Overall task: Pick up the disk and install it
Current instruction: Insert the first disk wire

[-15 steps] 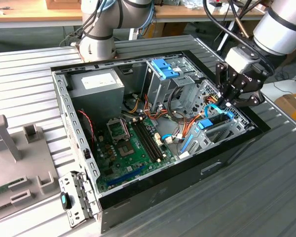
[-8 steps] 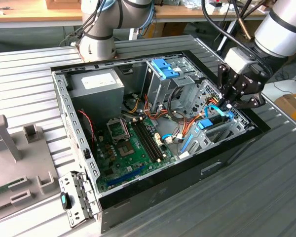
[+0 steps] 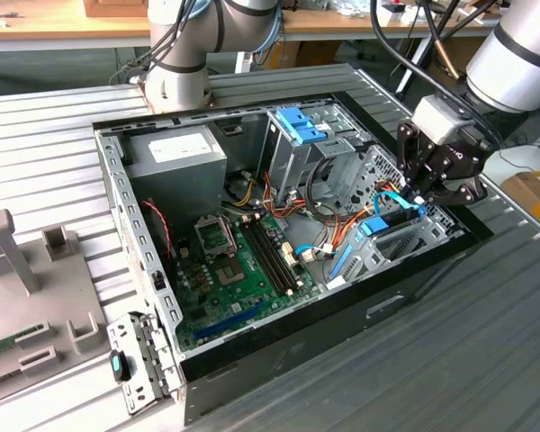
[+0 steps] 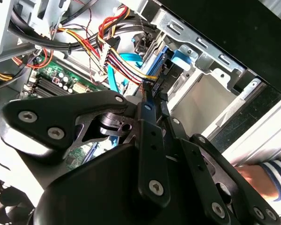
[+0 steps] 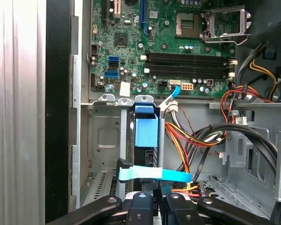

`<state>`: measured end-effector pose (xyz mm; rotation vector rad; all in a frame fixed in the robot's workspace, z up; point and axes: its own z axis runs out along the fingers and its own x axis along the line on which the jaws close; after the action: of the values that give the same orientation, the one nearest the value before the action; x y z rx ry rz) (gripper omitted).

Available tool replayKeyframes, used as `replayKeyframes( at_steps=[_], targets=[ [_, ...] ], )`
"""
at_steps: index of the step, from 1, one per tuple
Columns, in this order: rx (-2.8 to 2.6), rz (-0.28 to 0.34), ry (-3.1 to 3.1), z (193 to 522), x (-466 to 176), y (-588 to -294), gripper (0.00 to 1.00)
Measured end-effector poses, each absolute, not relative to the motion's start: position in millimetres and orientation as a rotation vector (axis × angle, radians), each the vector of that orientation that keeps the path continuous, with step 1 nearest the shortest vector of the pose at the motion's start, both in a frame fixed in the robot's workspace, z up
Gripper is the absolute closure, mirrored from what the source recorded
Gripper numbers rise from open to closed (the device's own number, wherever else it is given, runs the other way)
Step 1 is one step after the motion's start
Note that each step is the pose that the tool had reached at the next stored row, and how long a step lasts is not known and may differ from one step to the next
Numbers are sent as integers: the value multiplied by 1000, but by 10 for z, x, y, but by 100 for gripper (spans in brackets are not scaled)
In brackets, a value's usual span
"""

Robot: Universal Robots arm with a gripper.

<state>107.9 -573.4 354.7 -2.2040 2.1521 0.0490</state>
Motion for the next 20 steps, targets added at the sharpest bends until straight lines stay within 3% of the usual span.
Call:
replayKeyframes(
  at_steps=[20],
  targets=[
    [-2215, 48, 2142, 3438, 1108, -5733, 83]
  ],
)
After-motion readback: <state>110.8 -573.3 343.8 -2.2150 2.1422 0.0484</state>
